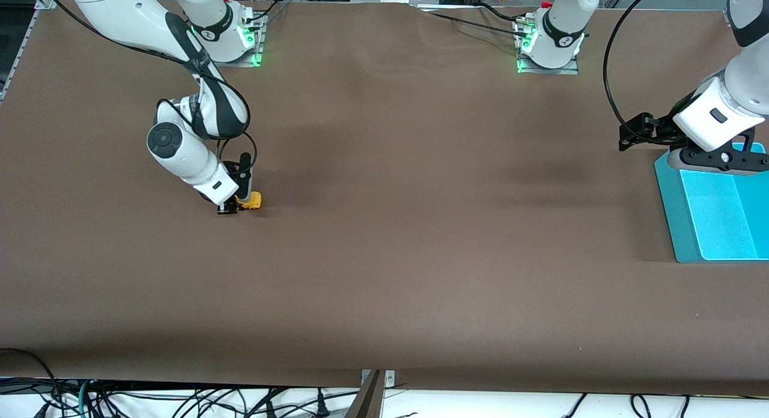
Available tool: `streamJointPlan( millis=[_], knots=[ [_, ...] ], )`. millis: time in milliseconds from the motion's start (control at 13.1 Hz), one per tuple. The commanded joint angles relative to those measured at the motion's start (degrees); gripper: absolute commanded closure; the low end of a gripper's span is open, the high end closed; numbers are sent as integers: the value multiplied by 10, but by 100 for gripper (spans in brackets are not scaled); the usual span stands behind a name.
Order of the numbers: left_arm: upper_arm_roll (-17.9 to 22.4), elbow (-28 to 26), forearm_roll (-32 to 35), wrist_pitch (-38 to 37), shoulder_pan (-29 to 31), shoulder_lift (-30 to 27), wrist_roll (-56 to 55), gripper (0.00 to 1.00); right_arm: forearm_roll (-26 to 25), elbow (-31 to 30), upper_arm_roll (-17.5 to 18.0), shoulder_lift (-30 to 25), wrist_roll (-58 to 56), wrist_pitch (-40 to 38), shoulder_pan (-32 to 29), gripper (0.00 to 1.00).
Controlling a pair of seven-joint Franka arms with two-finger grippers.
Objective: Wind and store yellow beetle car
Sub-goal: 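Lower the right gripper and close it on the car's body, then pull the car backward along the table with the right gripper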
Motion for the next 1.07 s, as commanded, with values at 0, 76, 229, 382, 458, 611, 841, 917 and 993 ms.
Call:
streamJointPlan(
  millis=[0, 76, 229, 382, 458, 611, 841, 917, 993],
  knots=[
    [0, 17, 10, -10, -1, 8, -2, 0, 16, 14, 11, -4, -8, -12, -2, 88],
    [-1, 17, 10, -10, -1, 8, -3, 0, 16, 14, 11, 1, -9, -9, -4, 88],
    [0, 16, 10, -10, -1, 8, -3, 0, 16, 14, 10, 9, -13, -8, -6, 88],
    [-1, 17, 10, -10, -1, 8, -3, 0, 16, 12, 10, 13, -14, -6, -14, 88],
    [-1, 17, 10, -10, -2, 8, -3, 0, 16, 12, 10, 20, -15, -3, -21, 88],
    [-1, 17, 10, -10, -2, 8, -3, 0, 16, 12, 10, 30, -39, 7, -39, 88],
    [-1, 17, 10, -11, -2, 8, -4, 0, 16, 12, 10, 30, -78, 7, -59, 88],
    [-1, 17, 10, -10, -1, 8, -3, 0, 16, 11, 10, 30, -86, 7, -70, 88],
    [-1, 17, 10, -10, -1, 8, -3, 0, 16, 9, 10, 30, -92, 6, -73, 88]
  ],
)
